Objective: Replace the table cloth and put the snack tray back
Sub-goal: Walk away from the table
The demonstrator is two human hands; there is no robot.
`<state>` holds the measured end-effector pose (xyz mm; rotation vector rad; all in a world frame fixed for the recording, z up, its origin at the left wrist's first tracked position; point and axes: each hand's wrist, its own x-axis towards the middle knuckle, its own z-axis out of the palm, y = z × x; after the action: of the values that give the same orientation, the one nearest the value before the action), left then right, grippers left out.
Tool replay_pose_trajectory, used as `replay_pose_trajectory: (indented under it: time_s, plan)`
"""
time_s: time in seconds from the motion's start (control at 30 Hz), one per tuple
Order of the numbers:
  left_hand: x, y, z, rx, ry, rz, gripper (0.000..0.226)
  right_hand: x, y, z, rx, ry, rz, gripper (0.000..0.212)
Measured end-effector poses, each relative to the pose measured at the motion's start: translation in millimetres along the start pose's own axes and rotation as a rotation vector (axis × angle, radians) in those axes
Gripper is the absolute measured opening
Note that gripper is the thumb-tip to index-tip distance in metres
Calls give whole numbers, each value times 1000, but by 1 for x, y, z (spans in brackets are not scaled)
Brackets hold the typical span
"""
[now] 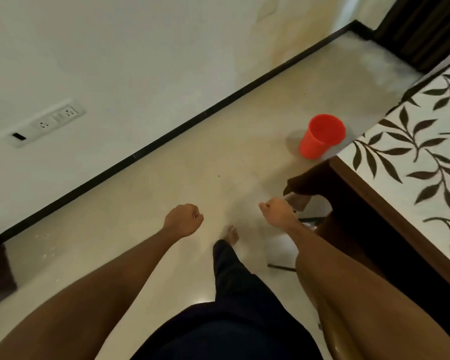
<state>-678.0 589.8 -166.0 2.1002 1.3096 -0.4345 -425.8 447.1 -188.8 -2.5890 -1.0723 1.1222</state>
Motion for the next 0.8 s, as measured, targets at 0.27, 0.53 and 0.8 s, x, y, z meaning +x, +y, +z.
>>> replay_pose_trajectory:
  time_s: [0.27,0.53,0.8]
  plan:
    - [140,48,-87,-34,15,-93,25,118,-37,-59,65,-68,13,55]
    - [279,161,-130,89,-145,99,24,209,-11,-161,268,13,155,56]
    - [434,313,-134,203,-363,300,22,291,64,-232,492,93,468,51]
